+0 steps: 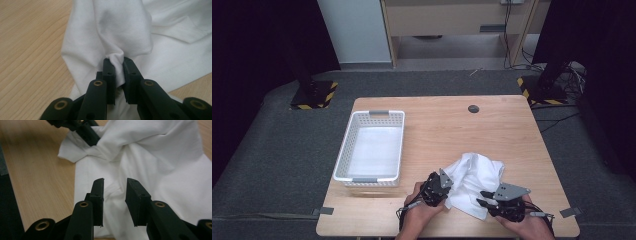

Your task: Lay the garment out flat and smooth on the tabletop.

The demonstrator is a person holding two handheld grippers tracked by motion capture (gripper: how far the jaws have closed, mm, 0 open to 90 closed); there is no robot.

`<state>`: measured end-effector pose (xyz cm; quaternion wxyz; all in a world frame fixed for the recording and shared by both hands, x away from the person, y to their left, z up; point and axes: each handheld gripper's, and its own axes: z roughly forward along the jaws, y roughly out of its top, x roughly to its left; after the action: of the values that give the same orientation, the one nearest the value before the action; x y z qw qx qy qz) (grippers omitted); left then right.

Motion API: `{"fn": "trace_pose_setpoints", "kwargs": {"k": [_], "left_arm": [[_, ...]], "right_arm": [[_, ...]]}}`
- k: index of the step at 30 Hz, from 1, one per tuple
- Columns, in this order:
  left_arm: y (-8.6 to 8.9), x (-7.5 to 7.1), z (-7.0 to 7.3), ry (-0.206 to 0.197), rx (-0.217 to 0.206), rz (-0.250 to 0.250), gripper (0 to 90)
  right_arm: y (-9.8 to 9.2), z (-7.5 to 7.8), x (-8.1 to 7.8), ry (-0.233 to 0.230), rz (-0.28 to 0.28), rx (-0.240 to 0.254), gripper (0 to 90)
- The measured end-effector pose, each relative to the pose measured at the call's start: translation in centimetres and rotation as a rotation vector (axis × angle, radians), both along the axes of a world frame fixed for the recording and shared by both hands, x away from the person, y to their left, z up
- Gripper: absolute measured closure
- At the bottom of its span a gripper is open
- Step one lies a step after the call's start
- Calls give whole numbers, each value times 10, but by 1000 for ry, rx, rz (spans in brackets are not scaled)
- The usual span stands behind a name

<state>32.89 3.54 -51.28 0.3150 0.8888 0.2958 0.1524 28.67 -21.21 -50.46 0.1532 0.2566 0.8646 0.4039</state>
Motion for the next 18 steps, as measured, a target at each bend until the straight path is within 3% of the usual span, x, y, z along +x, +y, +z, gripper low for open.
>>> {"fn": "trace_pose_setpoints", "kwargs": {"k": [6, 10, 14, 18], "left_arm": [[0, 0, 0, 0, -2, 2, 821], [1, 0, -1, 2, -9, 4, 821], [1, 0, -1, 5, -14, 2, 821], [1, 0, -1, 3, -13, 1, 821]], "right_arm": [[11, -10, -4, 6, 48, -38, 578], [14, -17, -3, 4, 42, -69, 518], [14, -22, -3, 8, 39, -91, 517], [12, -25, -1, 22, 13, -96, 571]]}}
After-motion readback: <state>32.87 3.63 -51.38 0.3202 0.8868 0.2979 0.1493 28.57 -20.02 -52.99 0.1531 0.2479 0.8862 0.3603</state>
